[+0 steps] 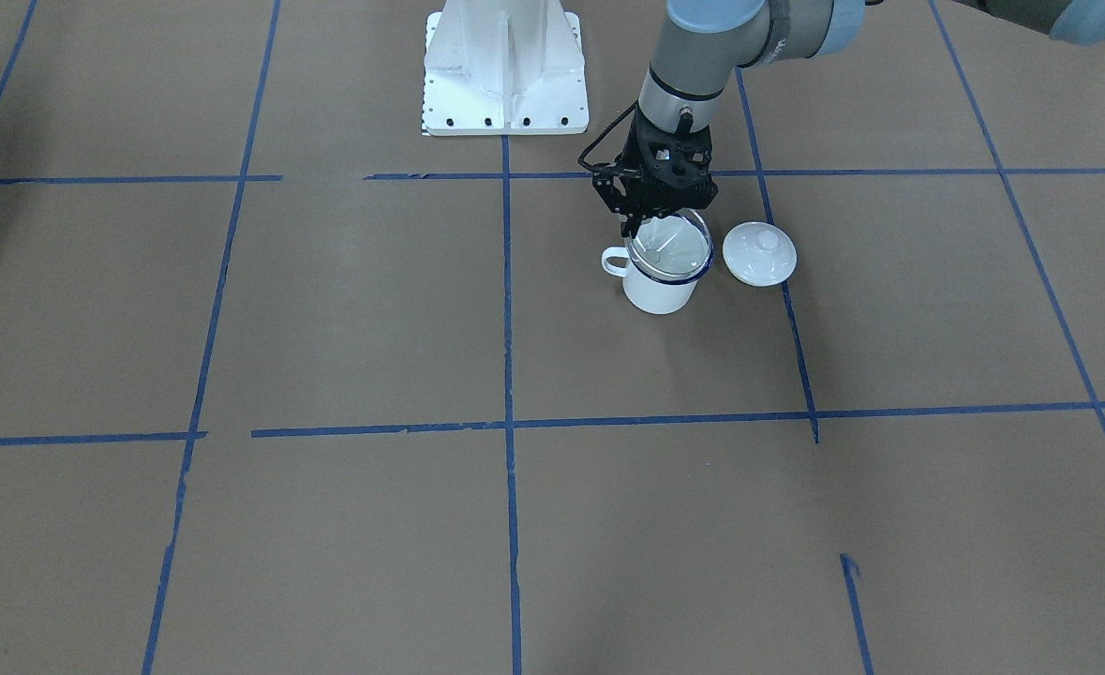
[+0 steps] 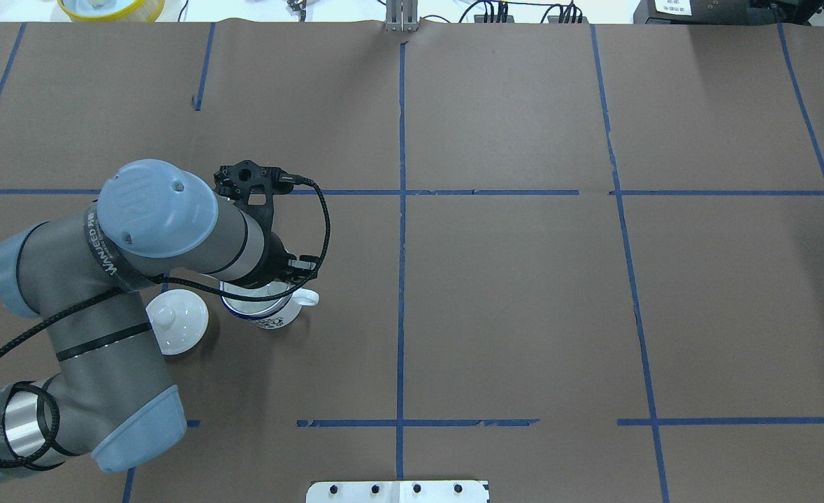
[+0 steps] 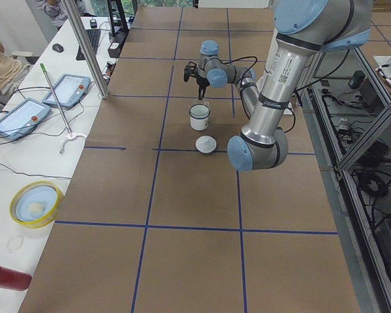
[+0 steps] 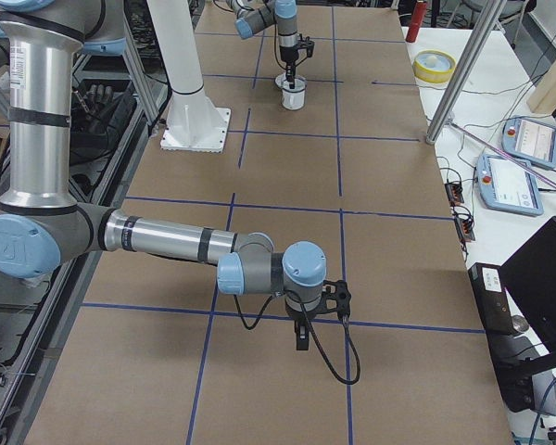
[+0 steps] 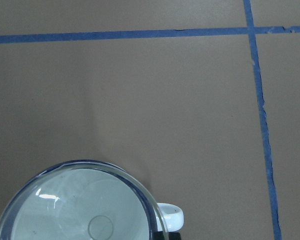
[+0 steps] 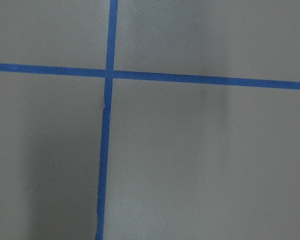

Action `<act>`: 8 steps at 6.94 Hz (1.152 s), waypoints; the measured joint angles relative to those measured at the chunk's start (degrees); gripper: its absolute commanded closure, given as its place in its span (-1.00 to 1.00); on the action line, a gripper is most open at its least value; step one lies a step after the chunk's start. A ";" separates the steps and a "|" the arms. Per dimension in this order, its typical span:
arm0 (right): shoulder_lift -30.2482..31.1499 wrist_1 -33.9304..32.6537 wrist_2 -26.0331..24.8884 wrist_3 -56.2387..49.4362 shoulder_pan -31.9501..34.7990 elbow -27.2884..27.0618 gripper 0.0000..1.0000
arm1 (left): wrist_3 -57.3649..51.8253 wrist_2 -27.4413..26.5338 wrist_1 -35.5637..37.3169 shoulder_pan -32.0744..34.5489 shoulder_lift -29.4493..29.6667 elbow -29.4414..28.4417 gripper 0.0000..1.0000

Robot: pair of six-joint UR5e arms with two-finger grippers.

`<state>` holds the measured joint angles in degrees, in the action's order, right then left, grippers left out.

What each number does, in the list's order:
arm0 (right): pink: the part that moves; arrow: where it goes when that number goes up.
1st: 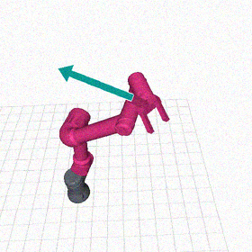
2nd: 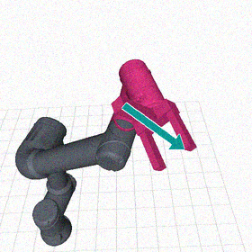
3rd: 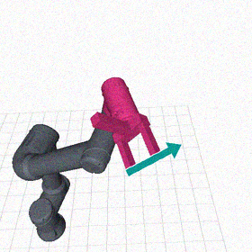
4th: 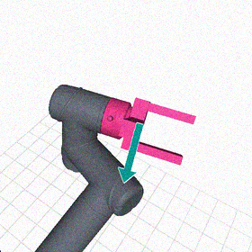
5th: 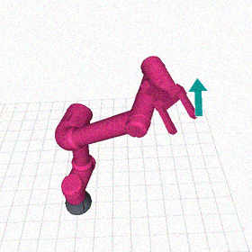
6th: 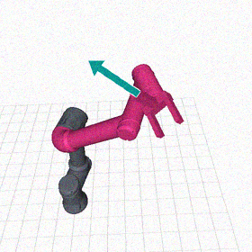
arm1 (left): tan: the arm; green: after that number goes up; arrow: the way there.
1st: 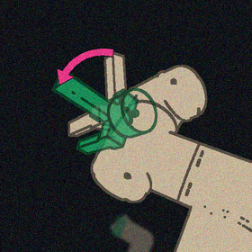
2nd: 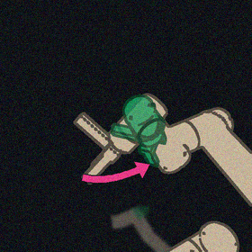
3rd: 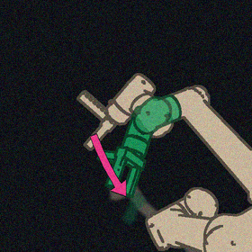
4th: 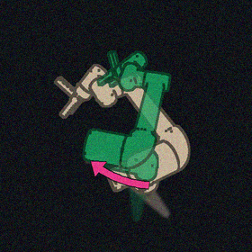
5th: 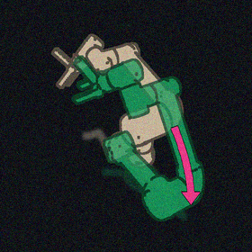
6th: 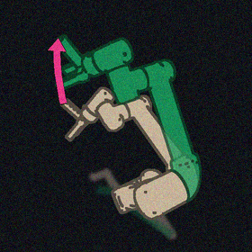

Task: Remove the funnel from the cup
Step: 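Lower the left gripper and close it on the clear funnel's rim, then lift the clear funnel up out of the white mug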

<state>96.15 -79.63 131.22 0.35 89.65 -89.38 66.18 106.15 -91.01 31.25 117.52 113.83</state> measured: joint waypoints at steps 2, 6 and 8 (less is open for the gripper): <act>0.00 0.00 0.00 0.00 0.00 0.00 -1.00 | 0.12 1.25 7.39 6.08 1.33 6.55 1.00; 0.00 0.00 0.00 0.00 0.00 0.00 -1.00 | 25.88 -7.02 -13.03 11.98 1.41 -0.91 1.00; 0.00 0.00 0.00 0.00 0.00 0.00 -1.00 | 39.76 -17.42 -30.49 11.82 1.64 -13.33 1.00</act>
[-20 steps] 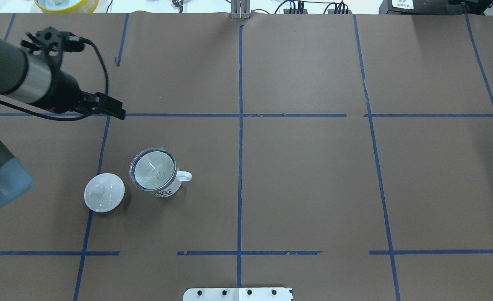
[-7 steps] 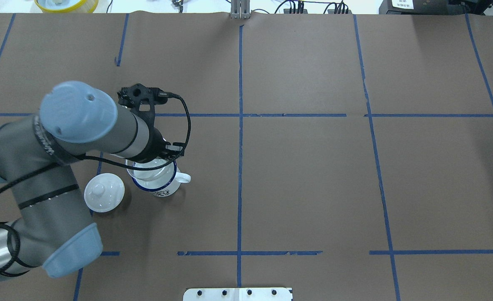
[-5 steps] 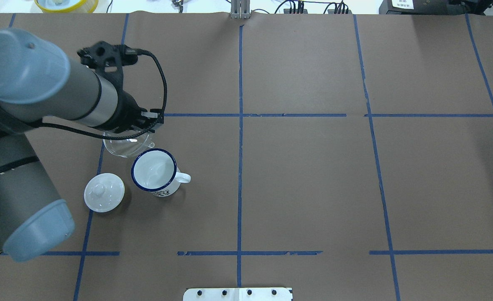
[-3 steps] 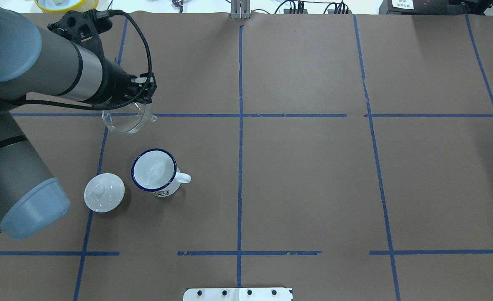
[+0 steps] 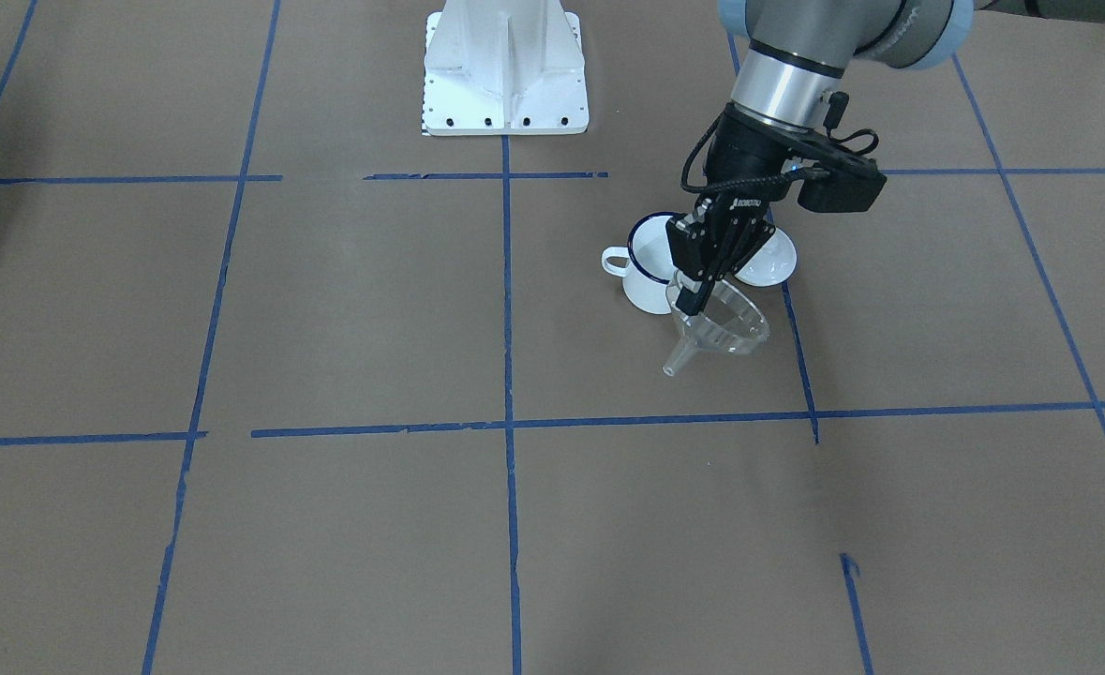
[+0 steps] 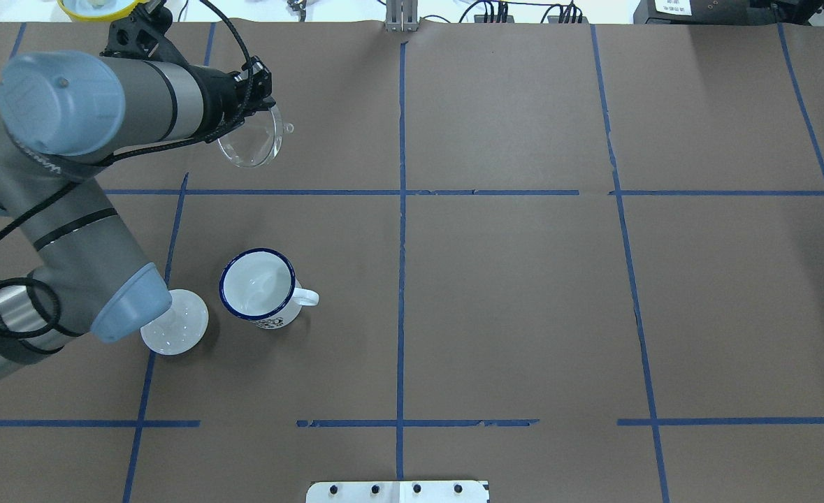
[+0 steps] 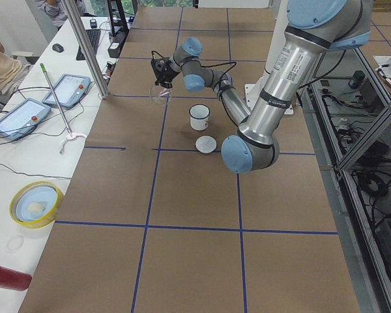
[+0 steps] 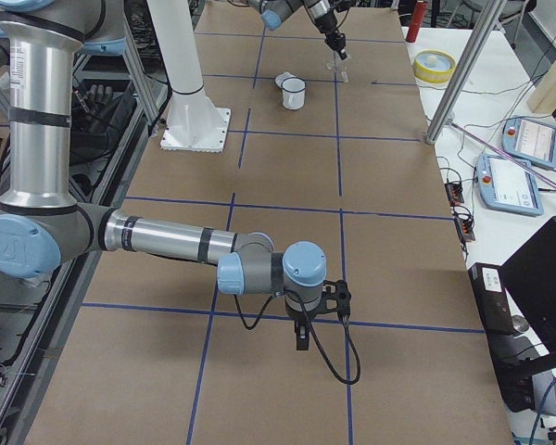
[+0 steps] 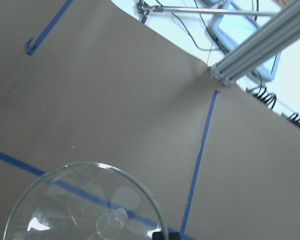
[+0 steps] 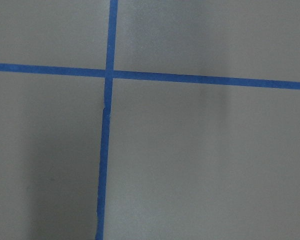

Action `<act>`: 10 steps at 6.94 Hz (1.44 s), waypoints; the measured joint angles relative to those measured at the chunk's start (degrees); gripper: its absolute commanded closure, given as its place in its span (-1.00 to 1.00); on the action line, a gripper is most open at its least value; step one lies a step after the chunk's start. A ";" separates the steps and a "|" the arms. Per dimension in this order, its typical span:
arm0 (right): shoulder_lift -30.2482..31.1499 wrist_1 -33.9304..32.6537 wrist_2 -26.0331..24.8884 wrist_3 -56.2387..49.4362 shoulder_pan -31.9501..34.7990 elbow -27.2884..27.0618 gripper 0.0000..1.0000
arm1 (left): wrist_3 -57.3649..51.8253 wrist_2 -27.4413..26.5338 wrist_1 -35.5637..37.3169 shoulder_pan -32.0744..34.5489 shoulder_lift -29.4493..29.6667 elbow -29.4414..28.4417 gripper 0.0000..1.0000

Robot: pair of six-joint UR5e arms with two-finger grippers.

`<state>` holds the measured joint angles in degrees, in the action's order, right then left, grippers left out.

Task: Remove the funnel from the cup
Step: 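Carry the funnel farther from the robot and set it on the table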

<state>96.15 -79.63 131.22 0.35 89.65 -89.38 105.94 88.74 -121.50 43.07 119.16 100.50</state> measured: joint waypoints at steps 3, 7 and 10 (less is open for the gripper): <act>0.00 0.00 0.00 0.00 0.00 -0.03 -1.00 | 14.34 -15.98 -19.17 -0.74 7.50 -24.51 1.00; 0.00 0.00 0.00 0.00 0.00 0.00 -1.00 | 15.71 -18.58 -23.15 -2.14 10.80 -35.68 -0.32; 0.00 0.00 0.00 0.00 0.00 0.00 -1.00 | 11.26 -18.45 -23.35 -2.45 10.37 -35.00 -1.00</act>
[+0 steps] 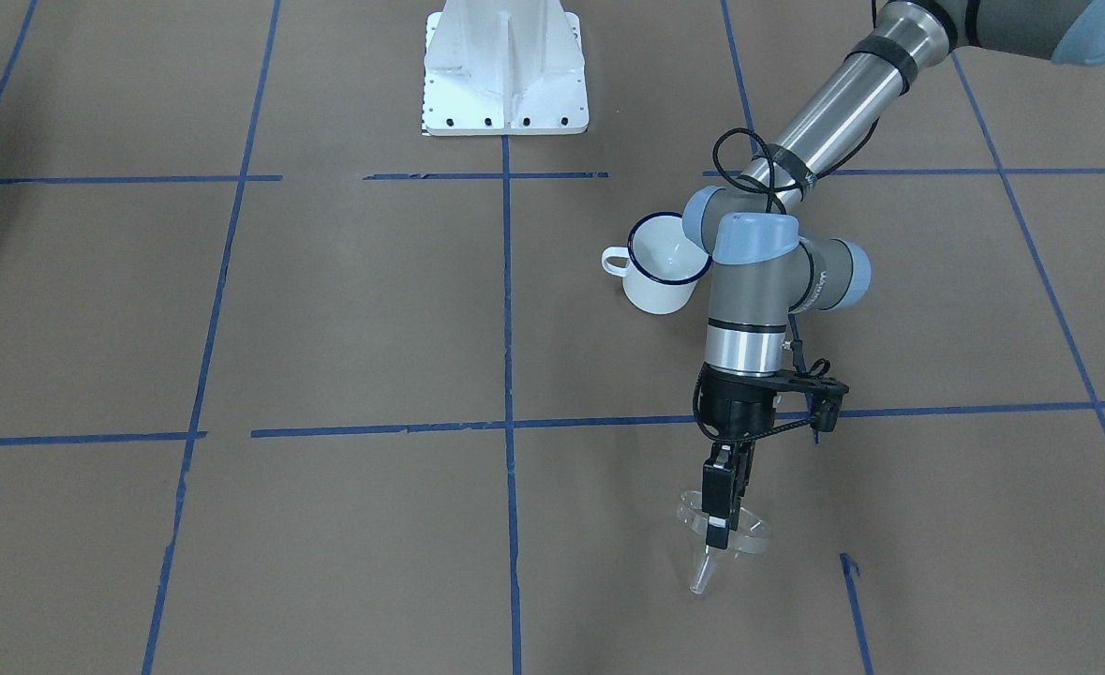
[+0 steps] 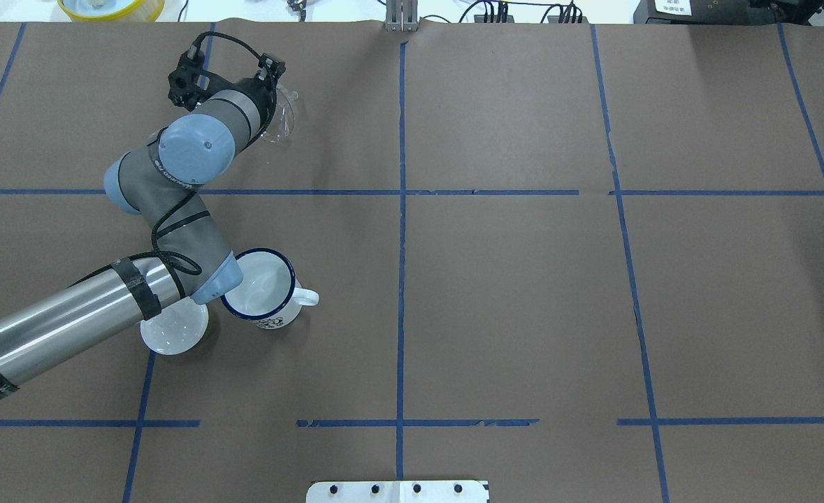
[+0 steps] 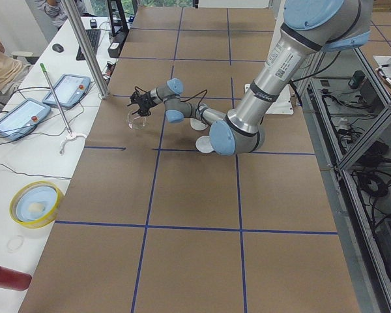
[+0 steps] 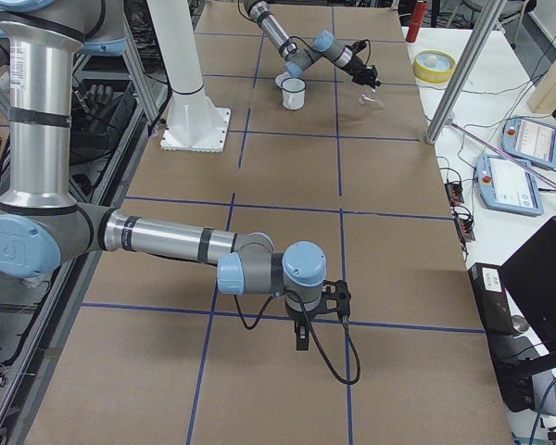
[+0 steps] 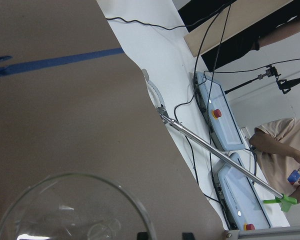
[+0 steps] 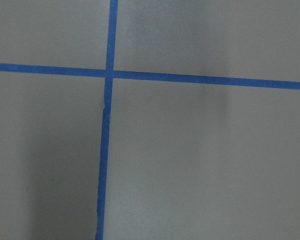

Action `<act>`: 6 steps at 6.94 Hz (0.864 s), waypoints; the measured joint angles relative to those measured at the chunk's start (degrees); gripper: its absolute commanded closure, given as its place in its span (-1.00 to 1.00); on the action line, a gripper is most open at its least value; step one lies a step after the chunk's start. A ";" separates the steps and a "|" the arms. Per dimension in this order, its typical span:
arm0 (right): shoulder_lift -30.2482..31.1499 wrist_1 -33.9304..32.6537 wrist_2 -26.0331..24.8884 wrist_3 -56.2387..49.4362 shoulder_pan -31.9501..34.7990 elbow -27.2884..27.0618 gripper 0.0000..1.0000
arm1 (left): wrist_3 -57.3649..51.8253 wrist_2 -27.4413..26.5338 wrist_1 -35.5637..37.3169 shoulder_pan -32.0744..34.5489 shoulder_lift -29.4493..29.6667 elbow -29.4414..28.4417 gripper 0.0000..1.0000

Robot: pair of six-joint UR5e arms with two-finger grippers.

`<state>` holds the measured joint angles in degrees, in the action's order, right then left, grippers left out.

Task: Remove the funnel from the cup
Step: 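Carry the funnel farther from the robot and set it on the table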

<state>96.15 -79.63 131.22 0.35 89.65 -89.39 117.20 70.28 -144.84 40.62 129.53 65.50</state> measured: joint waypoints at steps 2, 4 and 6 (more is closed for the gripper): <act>0.00 0.00 0.00 0.00 0.00 0.00 -1.00 | -8.31 3.09 0.25 0.74 -4.08 9.00 -1.00; 0.00 0.00 0.00 0.00 0.00 0.00 -1.00 | -22.48 18.00 4.29 3.44 -12.46 22.42 -1.00; 0.00 0.00 0.00 0.00 0.00 0.00 -1.00 | -42.10 26.79 18.54 4.86 -21.56 39.72 -1.00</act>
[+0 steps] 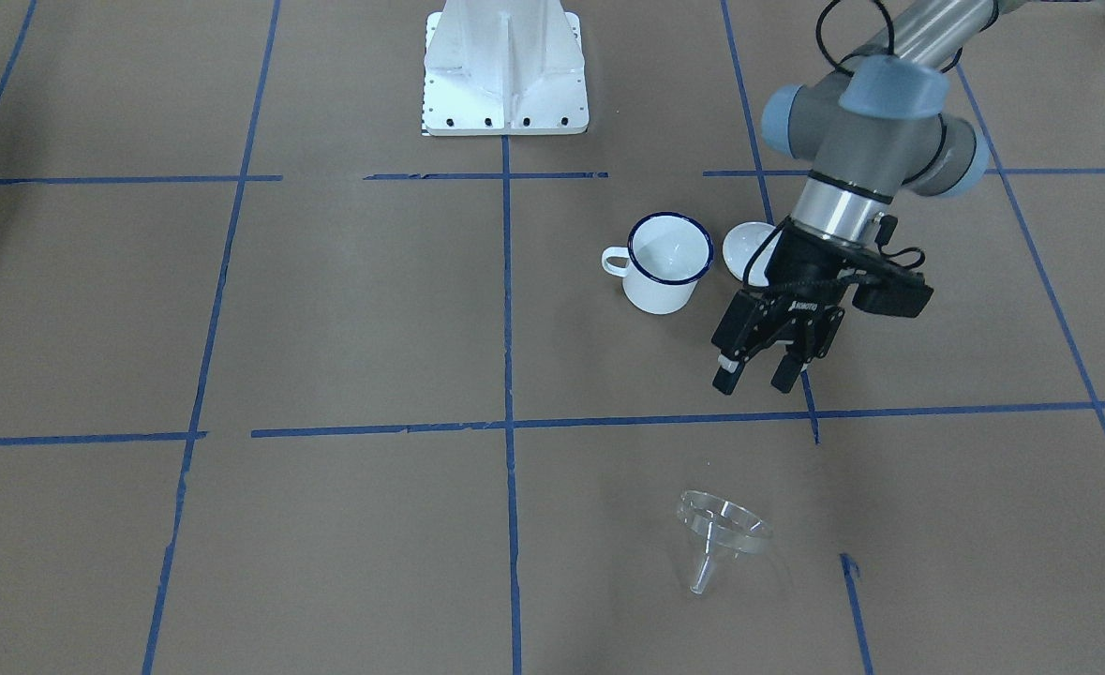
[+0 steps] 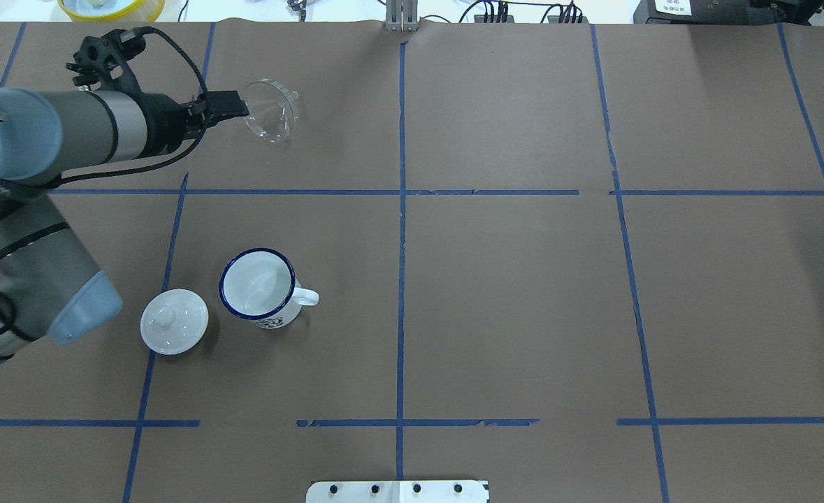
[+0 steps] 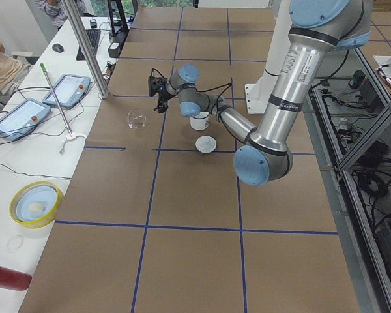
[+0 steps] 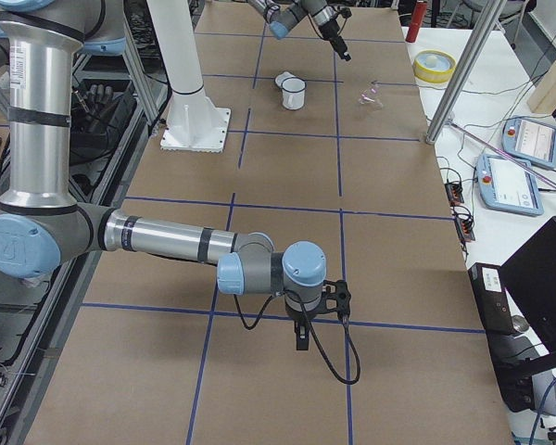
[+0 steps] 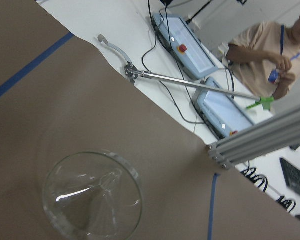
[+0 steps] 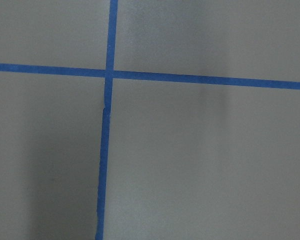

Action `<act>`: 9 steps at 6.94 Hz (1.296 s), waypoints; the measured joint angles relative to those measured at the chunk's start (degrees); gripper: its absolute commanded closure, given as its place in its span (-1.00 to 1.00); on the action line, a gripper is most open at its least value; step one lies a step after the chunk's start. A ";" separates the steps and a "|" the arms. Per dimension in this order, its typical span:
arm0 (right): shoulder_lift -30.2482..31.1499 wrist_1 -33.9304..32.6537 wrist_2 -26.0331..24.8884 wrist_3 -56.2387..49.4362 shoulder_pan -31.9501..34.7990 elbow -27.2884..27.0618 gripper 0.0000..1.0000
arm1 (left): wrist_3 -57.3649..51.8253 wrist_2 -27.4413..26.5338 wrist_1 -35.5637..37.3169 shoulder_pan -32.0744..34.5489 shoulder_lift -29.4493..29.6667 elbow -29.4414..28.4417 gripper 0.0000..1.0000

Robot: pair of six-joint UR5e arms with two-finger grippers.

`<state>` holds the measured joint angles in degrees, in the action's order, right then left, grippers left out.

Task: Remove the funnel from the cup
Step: 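Release the funnel and move the left gripper to the white cap, then lower the left gripper and grasp the white cap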

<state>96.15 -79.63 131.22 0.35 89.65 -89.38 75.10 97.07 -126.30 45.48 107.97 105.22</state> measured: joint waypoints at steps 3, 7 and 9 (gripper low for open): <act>0.00 0.00 0.00 0.00 0.00 0.00 -1.00 | -20.89 10.08 12.12 -0.72 -8.99 11.16 -1.00; 0.00 0.00 0.00 0.00 0.00 0.00 -1.00 | -21.72 3.49 13.25 -11.14 -16.95 7.66 -1.00; 0.00 0.00 0.00 0.00 0.00 0.00 -1.00 | -19.28 3.03 13.12 -14.17 -17.06 6.61 -0.99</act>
<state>96.15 -79.63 131.22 0.35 89.65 -89.38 55.82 100.10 -113.18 31.31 90.92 111.83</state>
